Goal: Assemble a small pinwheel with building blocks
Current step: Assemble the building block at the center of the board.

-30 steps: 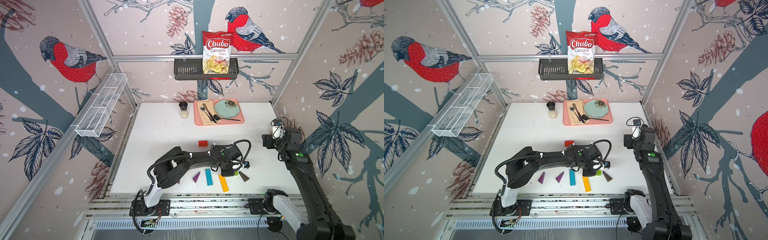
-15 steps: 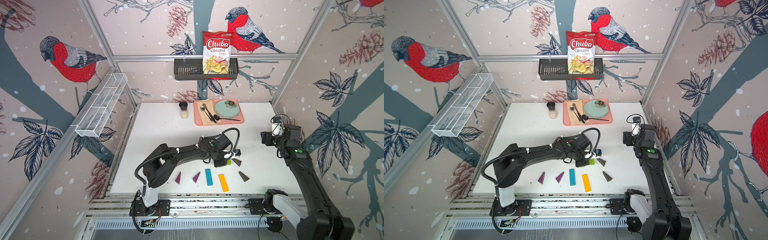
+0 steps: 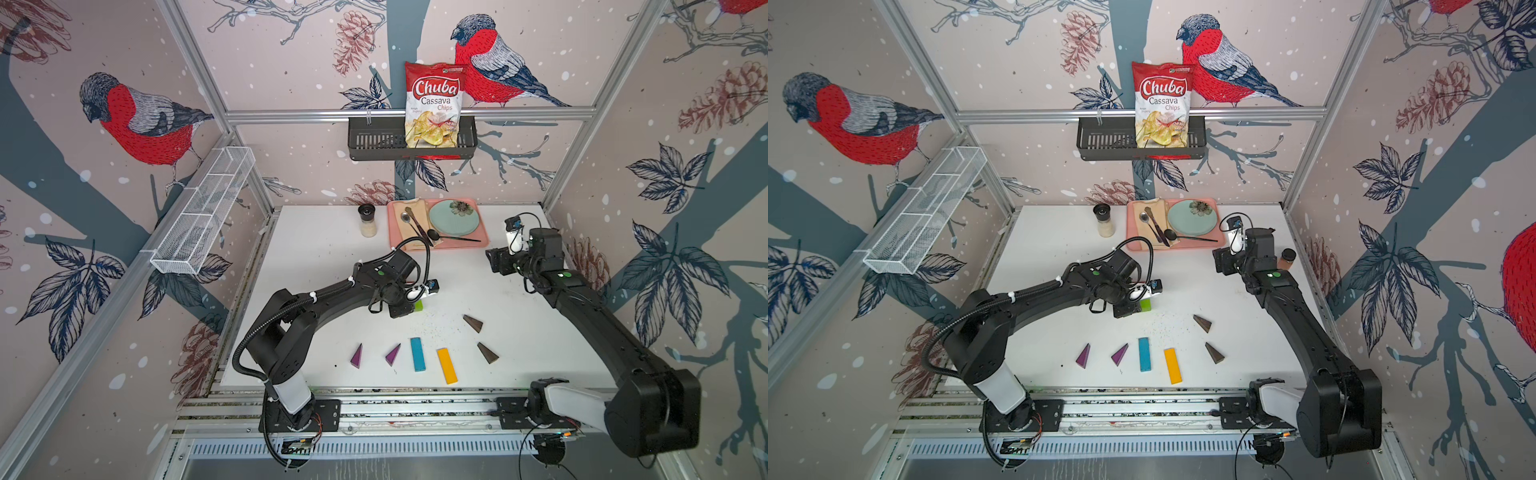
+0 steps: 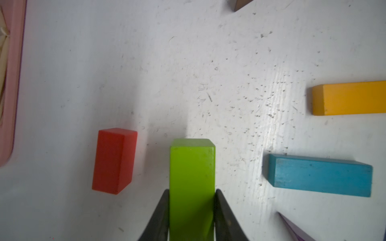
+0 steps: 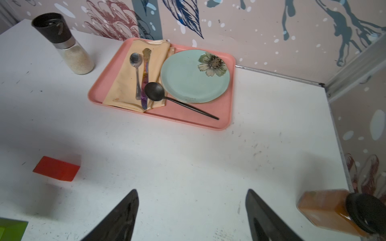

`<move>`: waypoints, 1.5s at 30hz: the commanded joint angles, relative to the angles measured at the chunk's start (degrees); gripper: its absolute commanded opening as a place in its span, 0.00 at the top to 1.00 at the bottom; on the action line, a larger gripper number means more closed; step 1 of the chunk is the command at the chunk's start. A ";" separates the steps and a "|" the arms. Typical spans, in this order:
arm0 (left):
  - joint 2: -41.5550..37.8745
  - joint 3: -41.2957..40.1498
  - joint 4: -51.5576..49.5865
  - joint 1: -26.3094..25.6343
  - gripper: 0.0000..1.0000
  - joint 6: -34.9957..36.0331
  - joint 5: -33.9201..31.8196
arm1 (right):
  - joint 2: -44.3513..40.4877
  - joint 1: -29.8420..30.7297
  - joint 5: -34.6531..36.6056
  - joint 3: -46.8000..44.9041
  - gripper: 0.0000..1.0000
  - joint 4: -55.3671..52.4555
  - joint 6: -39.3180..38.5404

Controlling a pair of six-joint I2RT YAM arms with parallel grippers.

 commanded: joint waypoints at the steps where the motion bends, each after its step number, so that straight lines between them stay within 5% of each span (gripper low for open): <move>1: 0.10 0.33 -0.41 1.87 0.80 3.51 1.16 | 0.75 2.40 0.14 -0.24 0.20 2.77 0.75; 26: 11.13 5.77 1.46 3.99 0.80 6.50 0.51 | -1.23 1.70 1.97 -0.30 0.18 -0.87 0.01; 45: 11.12 5.76 2.25 4.15 0.68 6.33 -1.62 | -1.53 1.17 1.49 -0.68 0.18 -0.68 0.62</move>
